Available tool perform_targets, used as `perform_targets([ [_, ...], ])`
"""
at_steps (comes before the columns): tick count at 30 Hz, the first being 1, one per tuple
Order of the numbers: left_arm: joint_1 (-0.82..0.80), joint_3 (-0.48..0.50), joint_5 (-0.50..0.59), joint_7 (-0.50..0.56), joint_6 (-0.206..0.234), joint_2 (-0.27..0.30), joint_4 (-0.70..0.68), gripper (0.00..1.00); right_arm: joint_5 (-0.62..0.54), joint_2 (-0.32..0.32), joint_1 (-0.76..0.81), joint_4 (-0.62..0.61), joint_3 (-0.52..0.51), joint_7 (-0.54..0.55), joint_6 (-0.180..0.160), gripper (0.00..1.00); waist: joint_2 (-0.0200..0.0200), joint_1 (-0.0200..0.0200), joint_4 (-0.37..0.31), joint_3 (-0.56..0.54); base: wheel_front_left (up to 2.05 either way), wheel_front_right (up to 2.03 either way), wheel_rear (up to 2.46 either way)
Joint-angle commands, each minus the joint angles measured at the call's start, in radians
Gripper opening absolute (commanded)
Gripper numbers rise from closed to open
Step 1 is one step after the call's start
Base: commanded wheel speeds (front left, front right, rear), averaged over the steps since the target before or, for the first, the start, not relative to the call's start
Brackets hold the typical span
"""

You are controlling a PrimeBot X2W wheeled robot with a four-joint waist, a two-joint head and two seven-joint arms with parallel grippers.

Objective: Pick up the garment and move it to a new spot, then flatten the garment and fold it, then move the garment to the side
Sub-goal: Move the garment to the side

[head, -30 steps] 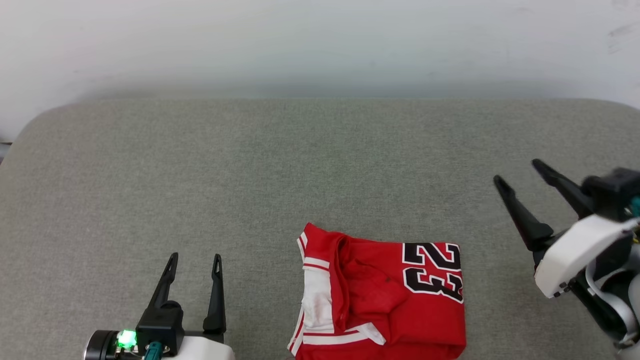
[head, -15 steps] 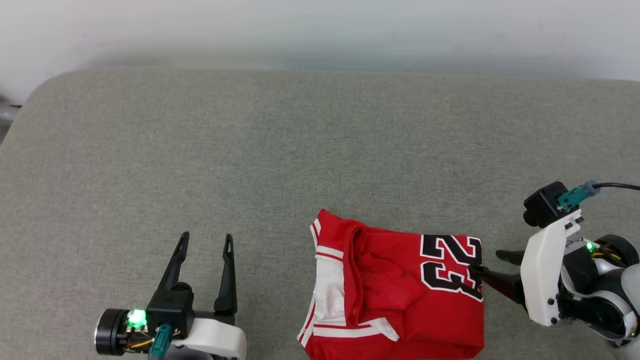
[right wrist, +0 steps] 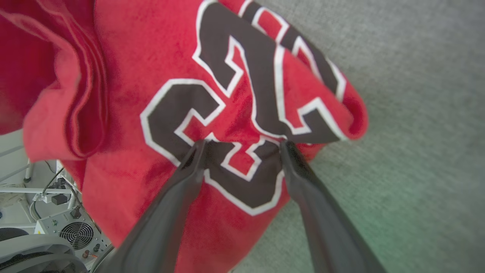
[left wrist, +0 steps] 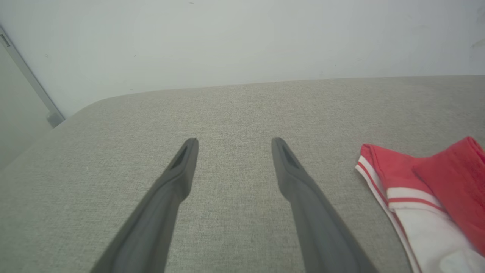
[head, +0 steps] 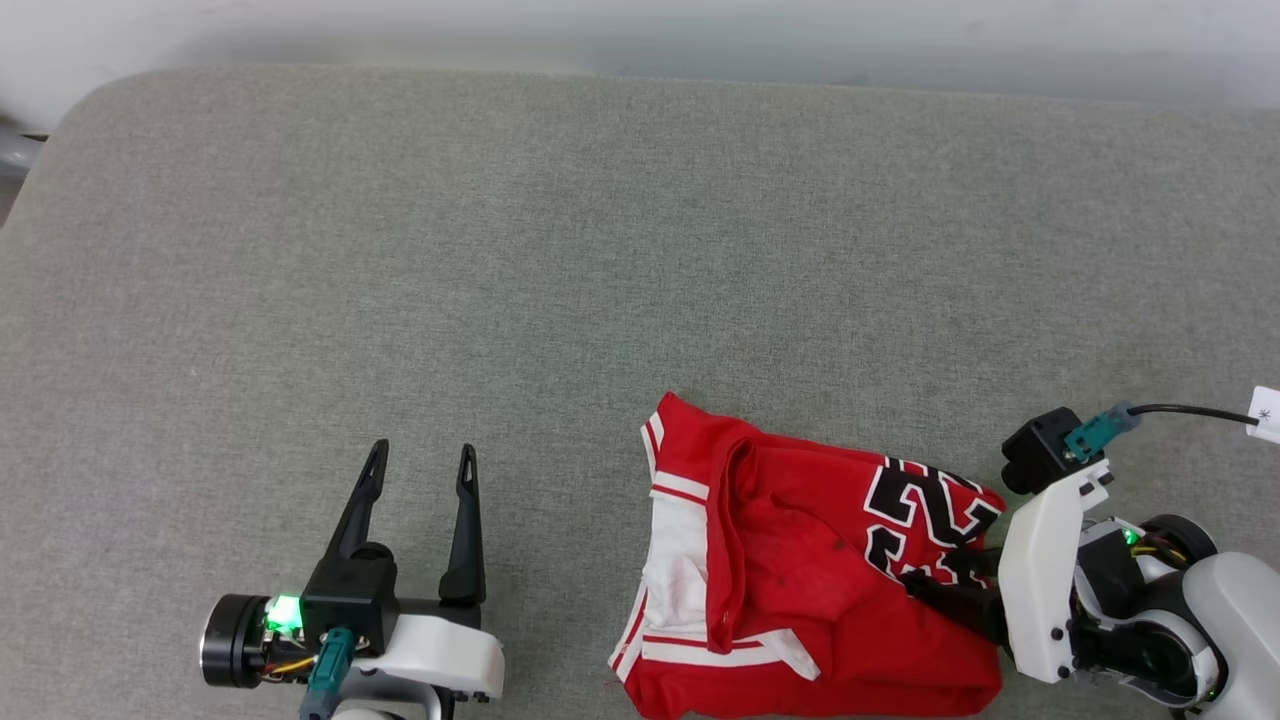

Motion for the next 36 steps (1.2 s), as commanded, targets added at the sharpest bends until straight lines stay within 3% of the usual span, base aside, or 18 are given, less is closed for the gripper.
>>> perform_targets([
  [1,-0.019,-0.002,0.004,-0.002,0.002,0.000,0.000,1.00,0.007,0.033,0.053,0.045,0.064,0.015,0.000,1.00,0.0000,-0.0001,0.001,0.004,0.00,0.00,0.00],
  [5,-0.025,0.000,0.004,-0.002,-0.002,0.000,0.007,1.00,0.014,0.039,0.048,0.066,0.116,-0.026,0.000,1.00,0.0000,-0.0001,-0.001,0.006,0.00,0.00,0.00],
  [6,-0.026,0.002,0.004,-0.002,-0.002,0.001,0.008,1.00,0.015,0.038,0.039,0.067,0.120,-0.045,0.001,0.44,0.0000,-0.0001,-0.002,0.005,0.00,0.00,0.00],
  [7,-0.026,0.004,0.004,-0.002,-0.001,0.003,0.008,1.00,0.017,0.038,0.025,0.067,0.120,-0.067,0.001,0.00,0.0000,-0.0001,-0.005,0.004,0.00,0.00,0.00],
  [16,0.010,0.019,0.000,-0.002,0.002,0.008,0.013,1.00,-0.001,-0.038,-0.110,0.012,0.117,-0.218,-0.001,0.00,0.0000,-0.0001,-0.059,-0.037,0.00,0.00,0.00],
  [27,0.040,0.045,0.003,-0.002,0.009,0.022,-0.003,1.00,-0.096,-0.193,-0.243,-0.072,0.196,-0.301,-0.001,0.00,0.0000,-0.0001,-0.236,-0.053,0.00,0.00,0.00],
  [36,0.002,0.048,0.016,-0.002,0.008,0.043,-0.022,1.00,-0.115,-0.271,-0.330,-0.018,0.159,-0.348,-0.001,0.00,0.0000,-0.0001,-0.338,0.002,0.00,0.00,0.00],
])
